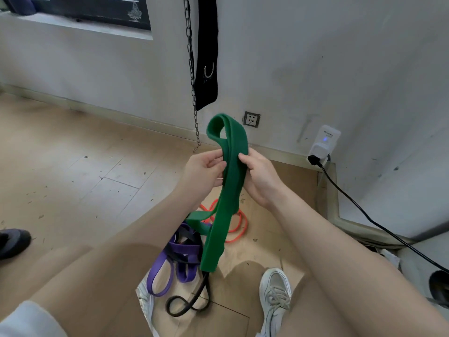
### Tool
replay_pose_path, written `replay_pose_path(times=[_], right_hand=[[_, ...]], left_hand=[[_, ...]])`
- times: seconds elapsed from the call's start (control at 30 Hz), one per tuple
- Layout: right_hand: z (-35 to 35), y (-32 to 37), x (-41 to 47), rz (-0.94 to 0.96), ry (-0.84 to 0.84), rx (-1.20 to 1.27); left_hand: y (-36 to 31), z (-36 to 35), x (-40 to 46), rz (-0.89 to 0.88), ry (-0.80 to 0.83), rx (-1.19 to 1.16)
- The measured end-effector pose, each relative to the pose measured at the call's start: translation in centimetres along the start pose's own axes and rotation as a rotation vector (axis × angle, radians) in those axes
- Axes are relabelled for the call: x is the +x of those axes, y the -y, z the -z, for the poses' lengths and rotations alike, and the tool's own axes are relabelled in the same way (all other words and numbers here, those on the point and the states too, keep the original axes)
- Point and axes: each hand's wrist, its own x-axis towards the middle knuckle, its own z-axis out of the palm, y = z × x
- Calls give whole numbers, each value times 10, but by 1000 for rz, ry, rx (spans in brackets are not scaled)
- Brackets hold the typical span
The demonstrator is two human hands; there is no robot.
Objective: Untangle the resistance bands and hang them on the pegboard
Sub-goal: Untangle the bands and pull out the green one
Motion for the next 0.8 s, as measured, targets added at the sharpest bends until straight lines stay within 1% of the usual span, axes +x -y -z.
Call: replay_pose_path(times=[0.1,0.2,0.27,0.33,0.43,0.53,0.63,0.7,0.8], right_hand=[[-1,-4,1,-2,21,-233],[2,-2,3,-9,73,-522],[4,2,4,4,65,-650],[8,6,3,35,79,-651],[11,10,3,26,149,-462],[21,-2,4,17,151,-369],[31,-24,-2,-29,188,-343],[32,-30,-3,-36,208,-346],[26,-22,0,-72,230,-458]], left_hand=[[2,2,-1,-22,-23,43],[2,2,-2,-42,10,123],[2,1,-2,-57,48,184],[2,-1,-1,-82,41,196],[-2,-4,1,-67,-47,78],[-10,-7,7,-48,-113,-1],[-24,-1,17,-24,-186,-108],[-32,5,24,-10,-227,-118],[-33,10,32,14,-293,-129]])
